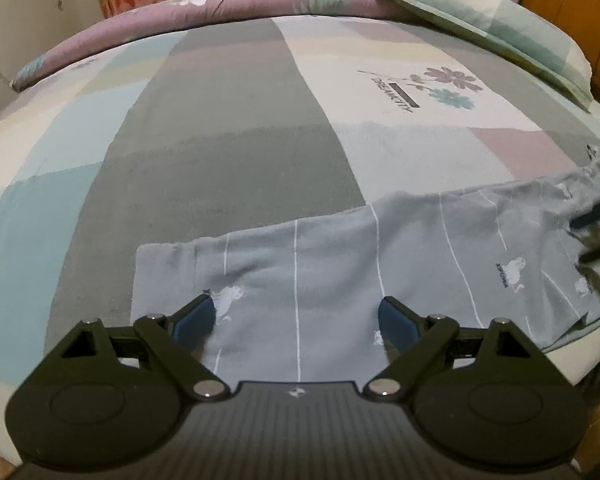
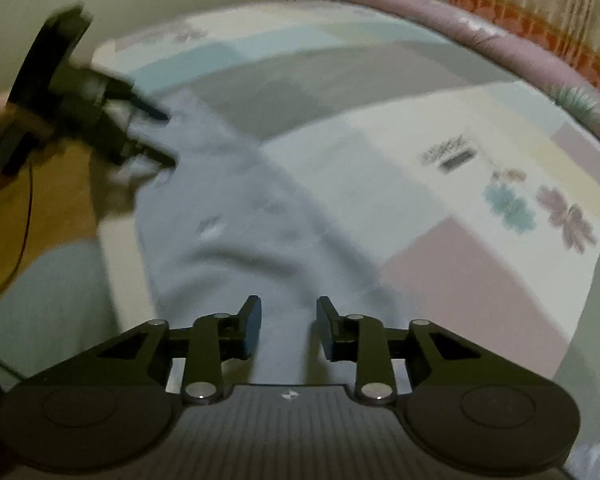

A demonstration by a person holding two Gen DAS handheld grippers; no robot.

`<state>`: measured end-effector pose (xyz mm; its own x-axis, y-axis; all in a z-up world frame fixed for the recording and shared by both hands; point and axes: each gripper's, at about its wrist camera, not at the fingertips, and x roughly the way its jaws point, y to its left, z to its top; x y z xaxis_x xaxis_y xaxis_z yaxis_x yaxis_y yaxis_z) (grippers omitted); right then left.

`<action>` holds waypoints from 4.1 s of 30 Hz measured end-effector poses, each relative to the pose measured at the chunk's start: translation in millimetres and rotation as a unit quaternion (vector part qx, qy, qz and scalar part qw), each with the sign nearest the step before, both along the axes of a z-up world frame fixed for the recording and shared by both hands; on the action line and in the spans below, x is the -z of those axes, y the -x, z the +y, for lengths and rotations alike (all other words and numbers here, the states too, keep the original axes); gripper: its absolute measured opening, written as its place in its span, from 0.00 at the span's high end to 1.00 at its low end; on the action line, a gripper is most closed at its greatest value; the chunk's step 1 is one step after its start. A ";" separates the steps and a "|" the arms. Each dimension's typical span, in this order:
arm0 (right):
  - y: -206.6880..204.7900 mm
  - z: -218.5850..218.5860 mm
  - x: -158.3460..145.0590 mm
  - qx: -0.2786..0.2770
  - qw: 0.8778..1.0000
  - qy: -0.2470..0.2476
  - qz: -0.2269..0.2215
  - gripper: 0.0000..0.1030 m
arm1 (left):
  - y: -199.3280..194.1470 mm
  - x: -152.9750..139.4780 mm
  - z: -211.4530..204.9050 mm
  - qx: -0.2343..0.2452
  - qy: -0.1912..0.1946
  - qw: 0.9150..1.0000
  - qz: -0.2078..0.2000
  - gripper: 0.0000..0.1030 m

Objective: Fold clothes

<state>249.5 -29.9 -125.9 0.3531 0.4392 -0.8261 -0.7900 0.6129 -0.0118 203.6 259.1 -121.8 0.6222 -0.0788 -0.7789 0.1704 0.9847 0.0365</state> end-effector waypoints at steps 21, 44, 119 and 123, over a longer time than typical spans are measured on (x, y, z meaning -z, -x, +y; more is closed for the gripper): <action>36.5 6.1 11.8 0.091 0.995 -0.001 -0.043 0.36 | -9.1 7.7 -24.8 0.021 -0.018 0.999 -0.025 0.09; -39.8 45.1 8.7 0.123 0.990 -0.051 -0.043 0.23 | 32.7 -9.0 -12.8 0.079 -0.024 0.997 0.009 0.08; 24.9 -21.1 5.9 0.198 0.980 0.000 -0.034 0.07 | -28.3 6.8 11.1 -0.013 0.055 0.997 -0.056 0.04; 31.5 -59.8 -4.2 0.236 0.971 -0.007 -0.041 0.06 | -9.3 -4.8 -8.9 0.015 0.061 0.996 -0.068 0.04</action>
<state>218.1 -89.7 -121.7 0.5822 0.2230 -0.7818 -0.4170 0.9074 -0.0517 213.0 250.2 -117.0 0.7176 -0.1874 -0.6708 0.2013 0.9778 -0.0579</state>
